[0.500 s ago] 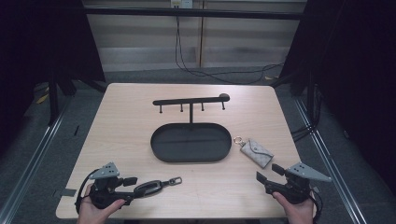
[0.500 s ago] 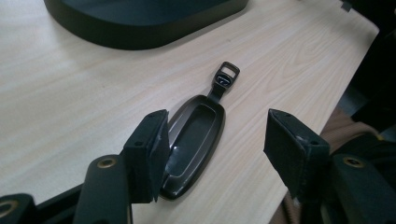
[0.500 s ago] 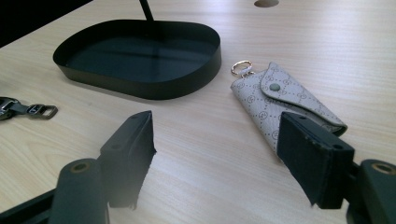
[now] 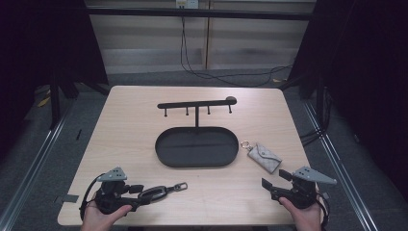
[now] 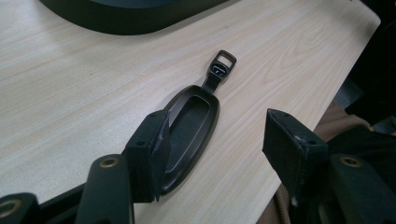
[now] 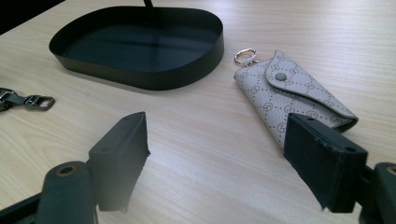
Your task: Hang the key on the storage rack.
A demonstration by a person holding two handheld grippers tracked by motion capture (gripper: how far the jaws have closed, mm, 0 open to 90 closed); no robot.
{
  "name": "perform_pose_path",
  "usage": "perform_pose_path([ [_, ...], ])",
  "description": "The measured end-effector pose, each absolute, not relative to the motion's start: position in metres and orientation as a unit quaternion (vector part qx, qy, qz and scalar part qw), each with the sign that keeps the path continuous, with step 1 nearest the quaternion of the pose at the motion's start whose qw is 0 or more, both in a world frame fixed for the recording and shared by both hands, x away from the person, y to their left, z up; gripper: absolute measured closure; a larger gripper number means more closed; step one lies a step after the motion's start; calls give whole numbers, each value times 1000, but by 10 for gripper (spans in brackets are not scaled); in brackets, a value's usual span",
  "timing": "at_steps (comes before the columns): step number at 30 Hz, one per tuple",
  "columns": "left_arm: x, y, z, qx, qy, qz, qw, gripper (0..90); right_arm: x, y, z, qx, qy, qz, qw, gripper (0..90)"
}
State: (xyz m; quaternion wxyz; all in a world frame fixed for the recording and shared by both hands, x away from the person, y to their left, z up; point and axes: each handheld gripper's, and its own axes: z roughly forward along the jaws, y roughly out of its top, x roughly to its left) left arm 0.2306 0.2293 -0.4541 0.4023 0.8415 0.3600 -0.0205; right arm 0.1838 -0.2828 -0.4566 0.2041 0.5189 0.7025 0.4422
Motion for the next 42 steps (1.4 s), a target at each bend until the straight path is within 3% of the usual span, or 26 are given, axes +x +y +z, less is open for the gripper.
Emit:
perform_pose_path([
  [16, 245, 205, -441, 860, 346, -1, 375, 496, 185, -279, -458, 511, 715, 434, 198, 198],
  [24, 257, 200, -427, 865, 347, -13, 361, 428, 185, -279, -458, 512, 716, 434, 190, 179],
  [42, 278, 166, -414, 912, 295, -45, 282, 461, 189, -278, -461, 514, 721, 432, 172, 159],
])
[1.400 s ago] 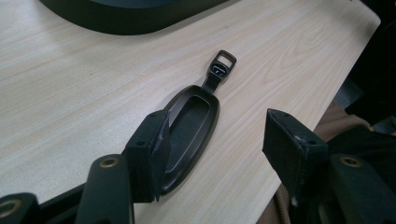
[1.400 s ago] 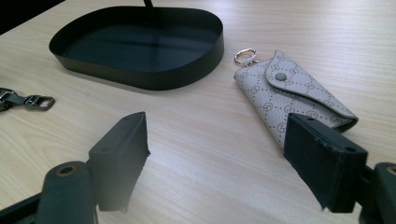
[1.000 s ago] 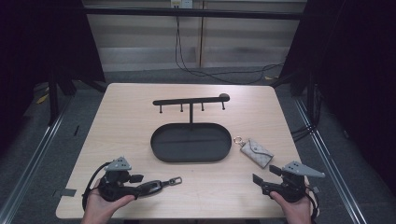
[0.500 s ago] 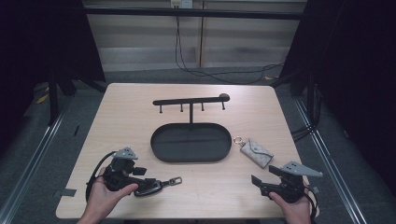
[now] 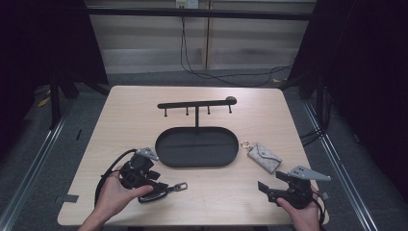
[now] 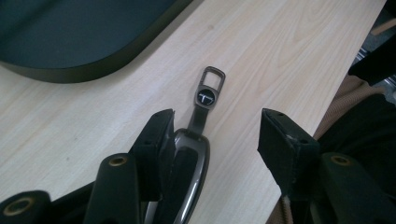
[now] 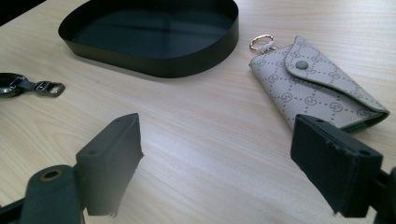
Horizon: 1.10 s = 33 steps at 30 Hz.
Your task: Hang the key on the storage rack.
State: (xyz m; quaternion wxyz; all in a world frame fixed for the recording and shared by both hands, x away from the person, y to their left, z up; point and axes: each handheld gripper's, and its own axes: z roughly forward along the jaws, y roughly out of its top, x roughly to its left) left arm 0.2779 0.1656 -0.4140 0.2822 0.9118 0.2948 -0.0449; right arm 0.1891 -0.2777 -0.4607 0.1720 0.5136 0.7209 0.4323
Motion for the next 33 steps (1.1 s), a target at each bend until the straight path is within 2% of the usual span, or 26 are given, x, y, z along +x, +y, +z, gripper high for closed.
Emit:
perform_pose_path([
  [2, 278, 161, -414, 913, 295, -46, 278, 465, 189, -278, -461, 513, 722, 431, 172, 159],
  [3, 277, 158, -414, 914, 292, -45, 278, 533, 189, -277, -461, 512, 723, 431, 172, 159],
  [11, 280, 137, -415, 923, 271, -51, 270, 574, 190, -277, -462, 506, 729, 431, 162, 139],
  [22, 287, 119, -424, 941, 253, -43, 220, 596, 192, -276, -463, 502, 736, 430, 145, 139],
  [29, 289, 104, -423, 956, 229, -28, 180, 577, 193, -275, -464, 500, 739, 428, 142, 139],
  [33, 294, 98, -428, 960, 225, -41, 161, 593, 192, -275, -464, 501, 740, 426, 141, 140],
])
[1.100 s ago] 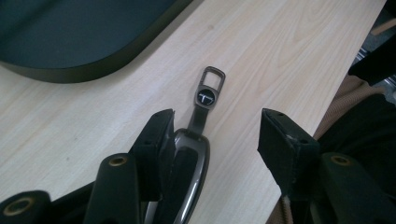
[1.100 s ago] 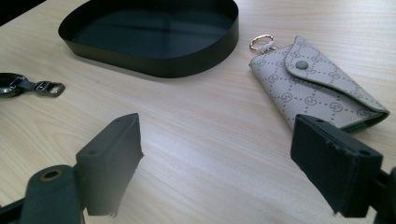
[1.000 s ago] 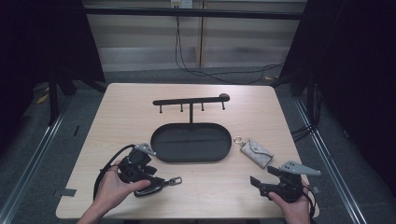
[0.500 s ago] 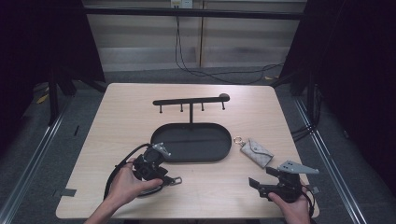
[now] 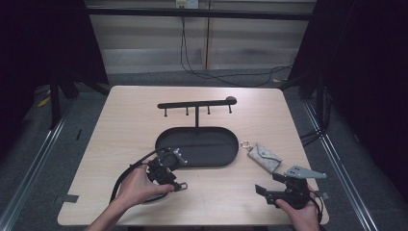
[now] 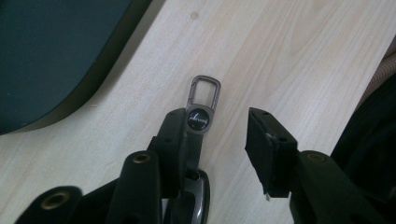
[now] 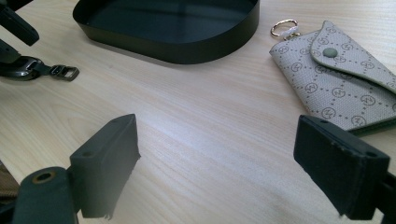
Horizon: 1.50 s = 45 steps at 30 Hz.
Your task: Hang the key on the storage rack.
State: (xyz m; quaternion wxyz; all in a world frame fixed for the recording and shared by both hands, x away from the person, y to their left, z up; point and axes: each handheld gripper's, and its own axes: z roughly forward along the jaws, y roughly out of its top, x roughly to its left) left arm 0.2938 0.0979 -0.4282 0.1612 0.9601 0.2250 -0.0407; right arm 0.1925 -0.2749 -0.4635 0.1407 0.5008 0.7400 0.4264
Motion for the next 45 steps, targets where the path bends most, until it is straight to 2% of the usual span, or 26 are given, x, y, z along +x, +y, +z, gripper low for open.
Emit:
perform_pose_path([
  [3, 298, 95, -434, 963, 222, -42, 150, 627, 193, -275, -464, 501, 740, 427, 141, 140],
  [18, 309, 78, -449, 971, 210, -49, 101, 628, 194, -273, -465, 497, 747, 420, 134, 147],
  [33, 308, 66, -462, 977, 197, -46, 63, 675, 194, -273, -465, 499, 748, 417, 132, 149],
  [45, 303, 60, -464, 983, 178, -21, 40, 683, 195, -274, -466, 502, 748, 415, 130, 153],
])
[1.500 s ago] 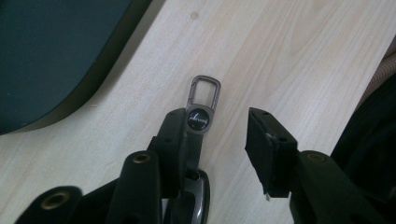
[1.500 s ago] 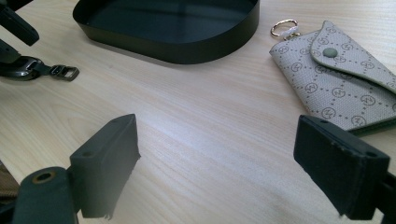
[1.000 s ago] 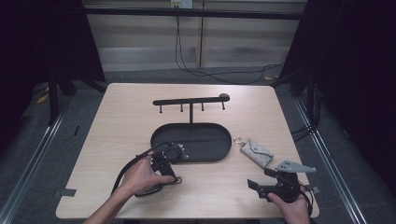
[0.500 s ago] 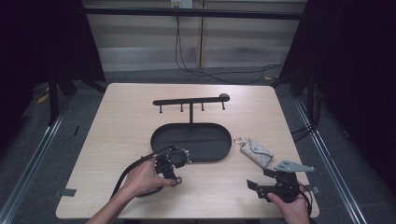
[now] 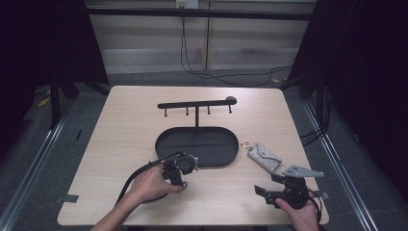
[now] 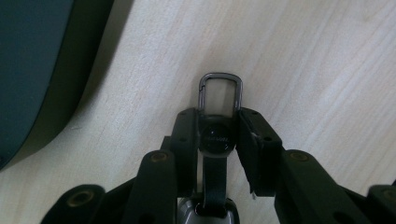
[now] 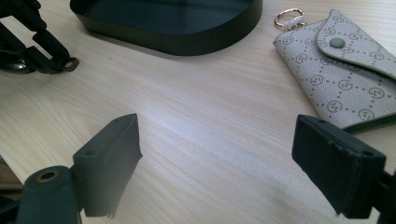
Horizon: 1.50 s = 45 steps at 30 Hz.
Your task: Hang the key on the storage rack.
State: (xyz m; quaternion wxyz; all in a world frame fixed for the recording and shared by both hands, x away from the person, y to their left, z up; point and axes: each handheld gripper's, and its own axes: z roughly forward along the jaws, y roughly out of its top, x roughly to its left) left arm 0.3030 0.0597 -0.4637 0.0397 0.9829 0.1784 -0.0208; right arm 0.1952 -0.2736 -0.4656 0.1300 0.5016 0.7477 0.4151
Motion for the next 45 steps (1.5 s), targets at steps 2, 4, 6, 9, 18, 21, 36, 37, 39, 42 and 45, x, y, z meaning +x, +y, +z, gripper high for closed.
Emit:
perform_pose_path([
  [2, 301, 58, -464, 983, 177, -13, 35, 685, 195, -273, -465, 503, 747, 415, 132, 157],
  [4, 301, 58, -464, 983, 179, -15, 36, 691, 195, -274, -465, 503, 747, 415, 132, 157],
  [6, 302, 58, -464, 981, 191, -22, 34, 698, 195, -274, -465, 503, 747, 415, 131, 157],
  [9, 304, 57, -463, 977, 210, -24, 31, 701, 195, -274, -465, 503, 747, 414, 132, 158],
  [18, 309, 61, -463, 976, 210, -44, 37, 703, 195, -273, -466, 503, 748, 412, 131, 160],
  [21, 310, 62, -463, 975, 212, -52, 36, 704, 195, -273, -466, 504, 748, 412, 130, 167],
  [36, 310, 74, -446, 972, 219, -60, 58, 705, 196, -273, -466, 501, 751, 411, 127, 178],
  [37, 310, 75, -445, 970, 226, -60, 62, 705, 196, -273, -466, 500, 751, 411, 127, 178],
  [39, 311, 77, -442, 968, 236, -56, 63, 705, 196, -273, -466, 500, 752, 411, 126, 178],
  [42, 312, 80, -438, 966, 245, -53, 63, 706, 196, -273, -466, 500, 753, 411, 124, 180],
  [45, 311, 82, -433, 968, 236, -54, 66, 706, 196, -273, -466, 499, 753, 411, 121, 185],
])
